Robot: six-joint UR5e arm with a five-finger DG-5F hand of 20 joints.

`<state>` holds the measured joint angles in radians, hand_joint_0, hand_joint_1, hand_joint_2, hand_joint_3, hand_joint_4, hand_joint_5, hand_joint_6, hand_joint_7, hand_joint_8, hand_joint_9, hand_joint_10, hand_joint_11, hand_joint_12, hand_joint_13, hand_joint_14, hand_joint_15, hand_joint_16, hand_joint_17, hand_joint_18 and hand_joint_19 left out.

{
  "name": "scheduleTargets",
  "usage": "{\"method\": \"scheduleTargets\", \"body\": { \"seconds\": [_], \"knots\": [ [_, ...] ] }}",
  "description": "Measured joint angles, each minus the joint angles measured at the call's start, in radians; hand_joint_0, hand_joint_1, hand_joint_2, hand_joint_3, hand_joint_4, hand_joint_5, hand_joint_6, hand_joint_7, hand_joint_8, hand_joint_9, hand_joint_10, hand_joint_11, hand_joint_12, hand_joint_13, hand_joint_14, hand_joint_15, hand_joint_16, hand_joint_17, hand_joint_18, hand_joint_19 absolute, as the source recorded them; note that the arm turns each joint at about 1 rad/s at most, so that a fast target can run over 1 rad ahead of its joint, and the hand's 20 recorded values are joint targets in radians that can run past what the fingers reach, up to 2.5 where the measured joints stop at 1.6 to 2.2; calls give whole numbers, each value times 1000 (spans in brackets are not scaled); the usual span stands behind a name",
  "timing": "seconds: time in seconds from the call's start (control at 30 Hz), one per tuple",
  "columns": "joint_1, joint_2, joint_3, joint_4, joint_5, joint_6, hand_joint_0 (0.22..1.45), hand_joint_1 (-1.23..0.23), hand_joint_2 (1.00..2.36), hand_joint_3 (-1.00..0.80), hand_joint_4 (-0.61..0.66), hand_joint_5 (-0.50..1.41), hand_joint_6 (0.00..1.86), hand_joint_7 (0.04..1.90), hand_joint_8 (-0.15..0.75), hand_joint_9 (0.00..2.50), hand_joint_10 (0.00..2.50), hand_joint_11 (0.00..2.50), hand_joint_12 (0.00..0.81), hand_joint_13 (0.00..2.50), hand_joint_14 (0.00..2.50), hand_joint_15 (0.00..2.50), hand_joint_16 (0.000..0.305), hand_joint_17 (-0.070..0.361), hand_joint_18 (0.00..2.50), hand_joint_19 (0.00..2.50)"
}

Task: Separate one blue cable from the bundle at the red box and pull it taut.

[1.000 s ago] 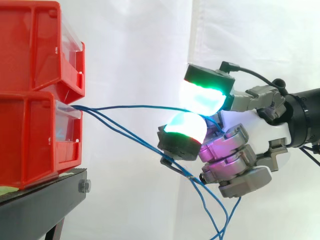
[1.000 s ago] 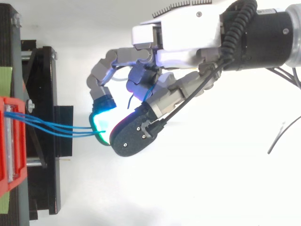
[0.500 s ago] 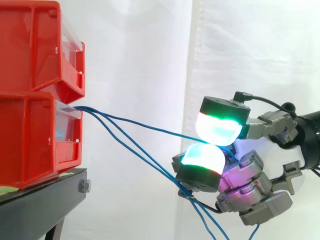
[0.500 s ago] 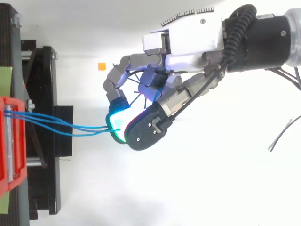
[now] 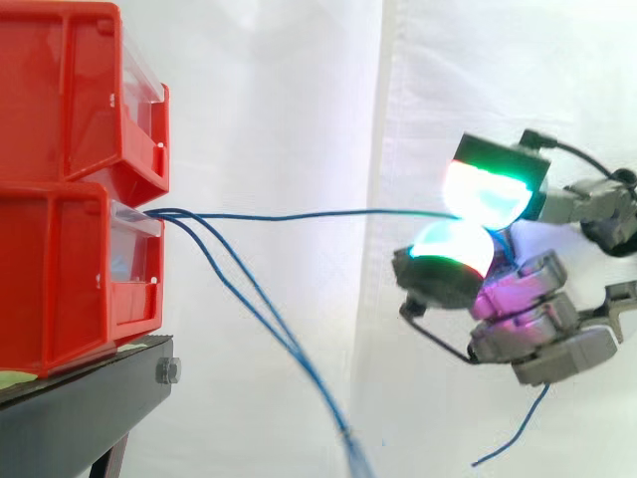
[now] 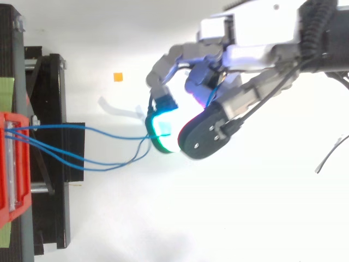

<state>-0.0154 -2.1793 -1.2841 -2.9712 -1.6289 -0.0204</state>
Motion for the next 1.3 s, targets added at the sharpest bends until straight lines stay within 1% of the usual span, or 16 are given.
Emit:
{"method": "scheduleTargets", "body": {
  "seconds": [0.07, 0.1, 0.13, 0.17, 0.2, 0.3, 0.4, 0.5, 0.7, 0.8, 1.07, 1.23, 1.3],
  "knots": [
    [2, 18, -47, 45, 43, 7, 632, -757, 1015, -224, -63, -115, 885, 1196, 293, 860, 1900, 1580, 361, 582, 2500, 1551, 34, 75, 1264, 2097],
    [3, 26, -77, 73, 72, 13, 633, -757, 1015, -227, -61, -115, 885, 1195, 292, 861, 1897, 1584, 360, 582, 2500, 1541, 34, 76, 1261, 2102],
    [4, 29, -95, 92, 90, 18, 633, -757, 1015, -227, -63, -115, 884, 1206, 291, 861, 1896, 1588, 361, 583, 2500, 1552, 33, 75, 1262, 2103],
    [5, 32, -110, 106, 106, 23, 633, -757, 1016, -227, -60, -116, 885, 1203, 287, 860, 1888, 1615, 361, 583, 2500, 1552, 34, 76, 1264, 2096],
    [7, 33, -124, 121, 123, 27, 633, -757, 1015, -224, -62, -115, 885, 1195, 292, 861, 1903, 1579, 361, 585, 2500, 1543, 34, 77, 1263, 2100],
    [10, 36, -141, 139, 147, 27, 633, -756, 1015, -225, -62, -115, 885, 1206, 292, 863, 1904, 1584, 363, 586, 2500, 1553, 34, 77, 1264, 2093],
    [14, 36, -145, 141, 154, 13, 632, -758, 1016, -222, -66, -115, 885, 1209, 293, 863, 1900, 1603, 364, 589, 2500, 1548, 35, 78, 1265, 2092],
    [17, 36, -147, 140, 154, -14, 633, -757, 1015, -222, -63, -115, 885, 1206, 294, 864, 1907, 1591, 365, 590, 2500, 1558, 34, 77, 1265, 2073],
    [18, 36, -147, 139, 154, -70, 634, -756, 1015, -225, -62, -115, 885, 1205, 294, 864, 1901, 1607, 365, 589, 2500, 1565, 34, 77, 1255, 2077],
    [18, 36, -147, 139, 155, -85, 635, -756, 1015, -225, -62, -115, 886, 1207, 294, 864, 1899, 1609, 365, 589, 2500, 1566, 35, 79, 1255, 2087],
    [18, 36, -147, 139, 155, -97, 635, -756, 1015, -225, -62, -115, 886, 1208, 289, 865, 1907, 1589, 366, 590, 2500, 1556, 35, 78, 1258, 2068],
    [18, 36, -147, 140, 155, -98, 635, -756, 1015, -225, -61, -115, 887, 1204, 295, 868, 1892, 1630, 367, 591, 2500, 1557, 34, 77, 1255, 2055],
    [18, 36, -147, 140, 155, -98, 635, -756, 1016, -225, -63, -115, 887, 1205, 294, 870, 1898, 1600, 367, 592, 2500, 1558, 35, 78, 1253, 2054]
  ]
}}
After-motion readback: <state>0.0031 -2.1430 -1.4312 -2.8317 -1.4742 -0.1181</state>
